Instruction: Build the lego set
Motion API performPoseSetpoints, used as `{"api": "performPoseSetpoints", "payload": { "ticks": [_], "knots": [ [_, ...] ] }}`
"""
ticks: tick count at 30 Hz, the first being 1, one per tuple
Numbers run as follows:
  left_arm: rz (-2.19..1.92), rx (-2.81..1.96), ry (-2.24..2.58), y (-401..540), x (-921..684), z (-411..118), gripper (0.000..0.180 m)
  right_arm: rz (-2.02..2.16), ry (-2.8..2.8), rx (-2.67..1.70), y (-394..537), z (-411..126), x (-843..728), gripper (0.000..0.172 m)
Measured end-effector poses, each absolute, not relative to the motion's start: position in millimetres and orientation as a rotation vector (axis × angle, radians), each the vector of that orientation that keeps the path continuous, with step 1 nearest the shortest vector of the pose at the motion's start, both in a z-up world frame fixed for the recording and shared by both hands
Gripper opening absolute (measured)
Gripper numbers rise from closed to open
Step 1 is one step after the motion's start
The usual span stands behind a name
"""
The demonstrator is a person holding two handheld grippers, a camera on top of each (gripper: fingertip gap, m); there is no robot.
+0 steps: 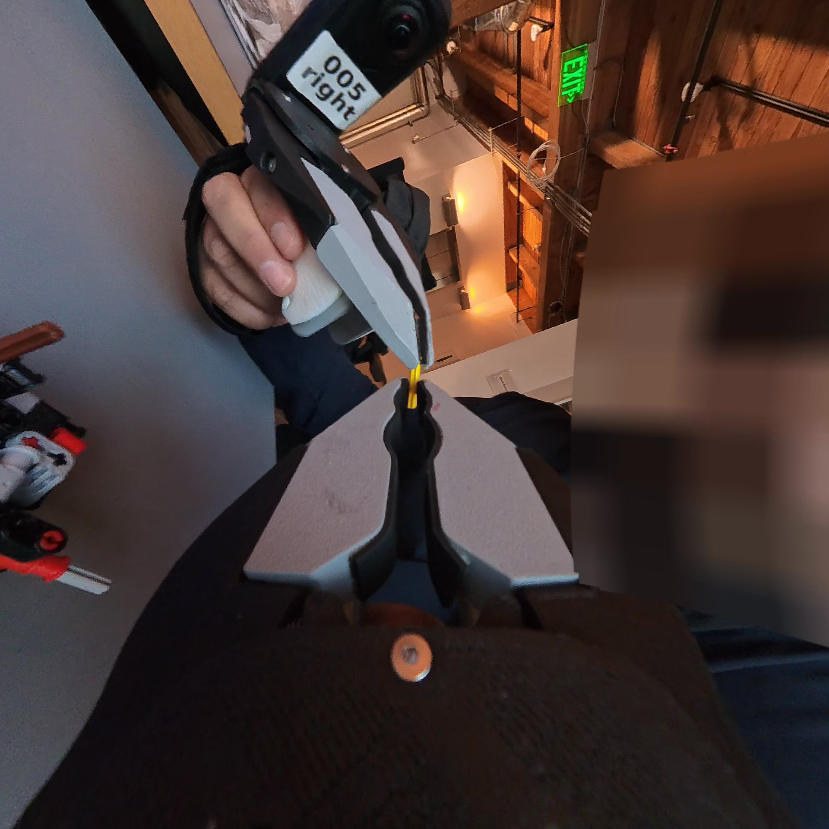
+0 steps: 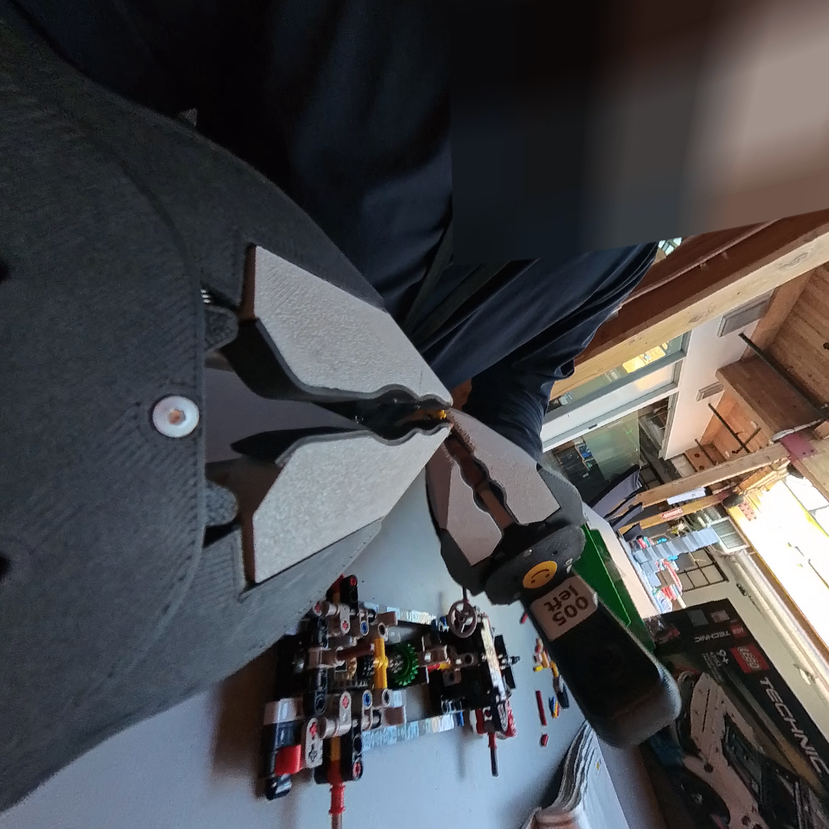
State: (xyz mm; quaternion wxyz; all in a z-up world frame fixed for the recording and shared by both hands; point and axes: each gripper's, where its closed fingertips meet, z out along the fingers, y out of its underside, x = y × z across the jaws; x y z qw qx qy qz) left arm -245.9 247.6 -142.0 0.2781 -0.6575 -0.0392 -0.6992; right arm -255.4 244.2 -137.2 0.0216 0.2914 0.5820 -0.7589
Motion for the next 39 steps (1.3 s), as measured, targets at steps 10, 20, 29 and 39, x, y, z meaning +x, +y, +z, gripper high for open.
{"api": "performPoseSetpoints", "payload": {
  "ticks": [10,20,29,39],
  "knots": [
    [-0.695,-2.189,0.232,269.8,-332.6,-183.2,0.049,-2.116,1.811,1.46,301.7,-178.9,-298.4,0.001],
    [-0.35,-2.321,0.688,288.0,-318.9,-236.8,0.049,-1.765,1.738,1.55,322.7,-217.6,-327.0,0.001],
    [-0.156,-2.354,0.873,292.5,-324.9,-232.2,0.043,-1.848,1.617,1.613,345.9,-220.0,-328.9,0.001],
    [-0.187,-2.448,0.993,297.6,-321.4,-249.4,0.039,-1.862,1.554,1.64,350.8,-224.9,-327.2,0.001]
  ]
}}
